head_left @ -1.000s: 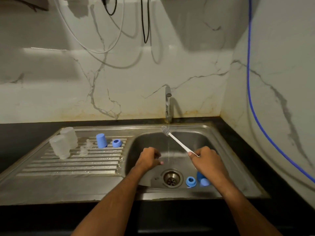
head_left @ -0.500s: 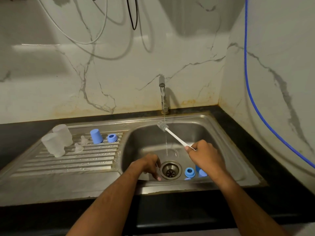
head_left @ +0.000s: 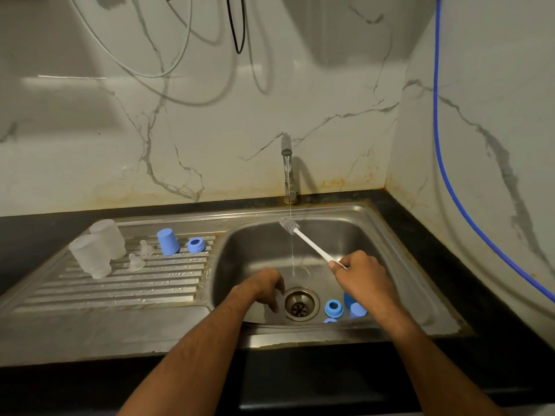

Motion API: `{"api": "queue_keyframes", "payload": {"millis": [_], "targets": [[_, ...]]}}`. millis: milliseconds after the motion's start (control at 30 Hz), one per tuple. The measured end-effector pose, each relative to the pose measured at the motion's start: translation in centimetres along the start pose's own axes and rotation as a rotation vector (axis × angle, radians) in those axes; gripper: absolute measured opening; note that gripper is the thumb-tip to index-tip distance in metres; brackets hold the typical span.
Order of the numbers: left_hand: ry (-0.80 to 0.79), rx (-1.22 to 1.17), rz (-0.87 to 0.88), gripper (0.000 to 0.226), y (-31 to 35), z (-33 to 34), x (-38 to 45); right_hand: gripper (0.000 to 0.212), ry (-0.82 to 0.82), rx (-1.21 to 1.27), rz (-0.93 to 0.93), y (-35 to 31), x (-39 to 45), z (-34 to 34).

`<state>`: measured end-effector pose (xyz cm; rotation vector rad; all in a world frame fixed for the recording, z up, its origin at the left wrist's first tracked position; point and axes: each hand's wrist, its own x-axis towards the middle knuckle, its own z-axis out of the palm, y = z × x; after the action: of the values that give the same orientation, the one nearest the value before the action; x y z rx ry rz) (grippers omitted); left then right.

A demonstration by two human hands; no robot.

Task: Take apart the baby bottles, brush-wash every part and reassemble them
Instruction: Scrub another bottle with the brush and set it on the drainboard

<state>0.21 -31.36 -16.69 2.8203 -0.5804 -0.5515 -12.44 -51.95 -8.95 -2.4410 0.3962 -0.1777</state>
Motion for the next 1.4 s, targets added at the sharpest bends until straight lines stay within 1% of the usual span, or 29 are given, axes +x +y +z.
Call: {"api": "queue_keyframes", "payload": {"millis": [200, 300, 400, 533, 633, 767, 867, 933, 1000, 1067, 1133, 1167, 1267, 1400], "targets": [[0.239, -0.118, -0.061, 0.057, 0.4, -2.1, 1.3, 0.038, 0.012, 0.021, -0.002, 0.3, 0.8, 0.7], [0.359, -0.204, -0.117, 0.053, 0.8, -2.8, 2.4, 0.036, 0.022, 0.02, 0.009, 0.3, 1.4, 0.7], [0.457, -0.315, -0.169, 0.05, 1.0, -3.1, 3.9, 0.03, 0.026, -0.007, 0.017, 0.4, 2.2, 1.0], [0.586, -0.455, -0.164, 0.049, 1.5, -3.4, 5.8, 0.029, 0.034, -0.043, 0.017, 0.2, 3.9, 1.1], [0.653, -0.537, -0.156, 0.047, 2.0, -3.8, 7.2, 0.031, 0.035, -0.053, 0.039, 0.4, 5.2, 0.9], [0.695, -0.665, -0.175, 0.04, 1.5, -3.5, 8.6, 0.033, 0.015, -0.052, 0.059, 1.2, 6.2, 1.5], [0.687, -0.806, -0.269, 0.038, 0.5, -2.7, 9.2, 0.034, -0.015, -0.061, 0.056, 1.3, 6.8, 2.2], [0.643, -1.041, -0.379, 0.035, 0.1, -2.4, 9.0, 0.036, -0.016, -0.063, 0.056, 1.5, 6.8, 2.7], [0.533, -1.387, -0.453, 0.035, 0.1, -2.6, 8.4, 0.038, -0.006, -0.055, 0.055, 1.9, 6.7, 3.0], [0.362, -1.723, -0.455, 0.035, 0.1, -3.1, 7.6, 0.04, 0.009, -0.034, 0.047, 2.2, 6.7, 3.2], [0.216, -2.0, -0.438, 0.037, 0.0, -3.7, 6.7, 0.043, 0.01, -0.006, 0.045, 2.5, 6.8, 3.2], [0.176, -2.085, -0.448, 0.043, -0.1, -4.0, 6.3, 0.044, 0.007, 0.0, 0.046, 2.7, 6.9, 3.2], [0.131, -2.214, -0.481, 0.061, -0.4, -4.5, 5.7, 0.048, 0.001, 0.012, 0.032, 3.1, 6.9, 3.2], [0.14, -2.263, -0.346, 0.067, -0.6, -5.1, 5.5, 0.044, -0.03, 0.021, -0.004, 2.7, 6.7, 3.0]]}}
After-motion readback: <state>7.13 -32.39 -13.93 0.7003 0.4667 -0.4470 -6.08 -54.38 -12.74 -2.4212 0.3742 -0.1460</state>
